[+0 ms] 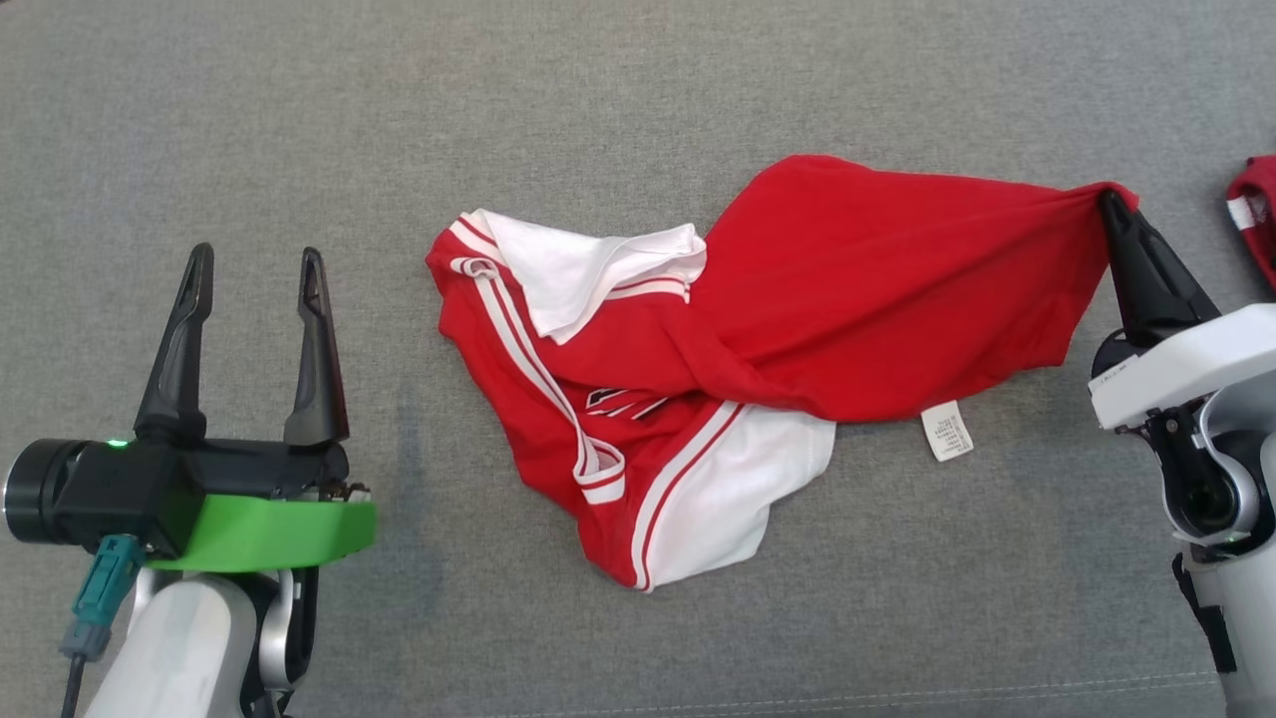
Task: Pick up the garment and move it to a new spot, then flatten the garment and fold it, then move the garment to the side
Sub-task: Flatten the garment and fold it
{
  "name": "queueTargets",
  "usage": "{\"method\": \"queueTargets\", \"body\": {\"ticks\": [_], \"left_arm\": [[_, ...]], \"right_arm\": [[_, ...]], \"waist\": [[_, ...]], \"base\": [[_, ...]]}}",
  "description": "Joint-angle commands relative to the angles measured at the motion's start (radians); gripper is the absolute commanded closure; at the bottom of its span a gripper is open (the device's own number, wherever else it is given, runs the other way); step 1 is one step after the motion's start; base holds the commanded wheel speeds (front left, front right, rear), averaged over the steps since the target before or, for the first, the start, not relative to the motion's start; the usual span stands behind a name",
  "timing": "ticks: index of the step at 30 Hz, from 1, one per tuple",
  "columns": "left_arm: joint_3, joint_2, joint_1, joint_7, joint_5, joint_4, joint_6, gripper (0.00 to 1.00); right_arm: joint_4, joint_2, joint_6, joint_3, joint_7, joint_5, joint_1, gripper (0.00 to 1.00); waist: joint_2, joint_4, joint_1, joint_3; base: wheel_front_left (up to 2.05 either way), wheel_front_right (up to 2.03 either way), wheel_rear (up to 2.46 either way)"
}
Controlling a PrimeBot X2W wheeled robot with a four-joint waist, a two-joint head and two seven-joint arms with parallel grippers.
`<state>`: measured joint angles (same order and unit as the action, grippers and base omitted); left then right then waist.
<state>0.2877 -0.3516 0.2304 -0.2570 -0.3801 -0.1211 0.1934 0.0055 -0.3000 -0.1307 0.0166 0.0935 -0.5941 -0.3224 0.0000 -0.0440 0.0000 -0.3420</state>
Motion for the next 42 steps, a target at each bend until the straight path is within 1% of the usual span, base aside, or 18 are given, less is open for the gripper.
{"method": "queueTargets", "body": {"ticks": [1, 2, 7, 9, 13, 16, 17, 18, 19, 20, 23, 26, 30, 31, 34, 35, 38, 42], "left_arm": [[0.002, 0.007, 0.022, -0.004, 0.006, 0.005, -0.007, 0.0], [0.01, 0.011, 0.038, -0.005, 0.007, 0.01, -0.012, 0.0], [0.023, 0.031, 0.069, -0.006, 0.01, 0.023, -0.025, 0.0], [0.026, 0.037, 0.079, -0.007, 0.012, 0.029, -0.032, 0.0], [0.028, 0.046, 0.089, -0.009, 0.016, 0.042, -0.041, 0.0], [0.029, 0.053, 0.095, -0.009, 0.021, 0.05, -0.046, 0.0], [0.027, 0.053, 0.096, -0.008, 0.022, 0.053, -0.048, 0.0], [0.025, 0.054, 0.096, -0.008, 0.024, 0.055, -0.049, 0.0], [0.022, 0.054, 0.094, -0.008, 0.025, 0.058, -0.049, 0.0], [0.02, 0.054, 0.09, -0.008, 0.025, 0.06, -0.048, 0.0], [0.012, 0.054, 0.075, -0.008, 0.027, 0.067, -0.045, 0.0], [0.001, 0.048, 0.059, -0.008, 0.027, 0.071, -0.041, 0.0], [-0.015, 0.038, 0.039, -0.008, 0.024, 0.074, -0.034, 0.0], [-0.018, 0.035, 0.032, -0.008, 0.024, 0.073, -0.032, 0.0], [-0.028, 0.026, 0.014, -0.008, 0.019, 0.07, -0.025, 0.0], [-0.028, 0.026, 0.014, -0.008, 0.019, 0.07, -0.025, 0.0], [-0.032, 0.018, -0.005, -0.002, 0.017, 0.068, -0.019, 0.0], [-0.034, 0.008, -0.027, 0.007, 0.012, 0.071, -0.015, 0.0]], "right_arm": [[0.047, -0.003, 0.0, -0.006, -0.014, -0.014, -0.033, 1.0], [0.122, -0.017, 0.0, 0.001, -0.032, -0.018, -0.073, 1.0], [0.303, -0.038, 0.0, 0.035, -0.087, -0.056, -0.168, 1.0], [0.366, -0.058, 0.0, 0.056, -0.113, -0.064, -0.203, 1.0], [0.467, -0.08, 0.0, 0.112, -0.158, -0.091, -0.257, 1.0], [0.52, -0.093, 0.0, 0.151, -0.194, -0.111, -0.289, 1.0], [0.531, -0.094, 0.0, 0.165, -0.208, -0.115, -0.296, 0.97], [0.539, -0.096, 0.0, 0.178, -0.224, -0.121, -0.299, 0.63], [0.549, -0.099, 0.0, 0.19, -0.238, -0.124, -0.299, 0.2], [0.556, -0.103, 0.0, 0.2, -0.255, -0.125, -0.297, 0.0], [0.561, -0.11, 0.0, 0.225, -0.301, -0.121, -0.272, 0.0], [0.548, -0.119, 0.0, 0.23, -0.337, -0.091, -0.241, 0.0], [0.506, -0.114, 0.0, 0.192, -0.357, -0.023, -0.184, 0.0], [0.491, -0.115, 0.0, 0.177, -0.359, 0.009, -0.168, 0.0], [0.404, -0.089, 0.0, 0.101, -0.359, 0.095, -0.123, 0.0], [0.404, -0.089, 0.0, 0.101, -0.359, 0.095, -0.123, 0.0], [0.309, -0.052, 0.0, 0.042, -0.359, 0.177, -0.067, 0.0], [0.207, -0.008, 0.0, 0.021, -0.359, 0.251, -0.001, 0.0]], "waist": [[0.0, -0.022, 0.0, -0.026], [0.0, -0.035, 0.0, -0.044], [0.0, -0.066, 0.0, -0.083], [0.0, -0.074, 0.0, -0.095], [0.0, -0.083, 0.0, -0.107], [0.0, -0.084, 0.0, -0.108], [0.0, -0.083, 0.0, -0.106], [0.0, -0.08, 0.0, -0.103], [0.0, -0.077, 0.0, -0.098], [0.0, -0.072, 0.0, -0.093], [0.0, -0.057, 0.0, -0.071], [0.0, -0.037, 0.0, -0.049], [0.0, -0.008, 0.0, -0.02], [0.0, 0.0, 0.0, -0.012], [0.0, 0.022, 0.0, 0.006], [0.0, 0.022, 0.0, 0.006], [0.0, 0.04, 0.0, 0.024], [0.0, 0.056, 0.0, 0.05]], "base": [[0.0, 0.0, 0.0], [0.0, 0.0, 0.0], [0.0, 0.0, 0.0], [0.0, 0.0, 0.0], [0.0, 0.0, 0.0], [0.0, 0.0, 0.0], [0.0, 0.0, 0.0], [0.0, 0.0, 0.0], [0.0, 0.0, 0.0], [0.0, 0.0, 0.0], [0.0, 0.0, 0.0], [0.0, 0.0, 0.0], [0.0, 0.0, 0.0], [0.0, 0.0, 0.0], [0.0, 0.0, 0.0], [0.0, 0.0, 0.0], [0.0, 0.0, 0.0], [0.0, 0.0, 0.0]]}}
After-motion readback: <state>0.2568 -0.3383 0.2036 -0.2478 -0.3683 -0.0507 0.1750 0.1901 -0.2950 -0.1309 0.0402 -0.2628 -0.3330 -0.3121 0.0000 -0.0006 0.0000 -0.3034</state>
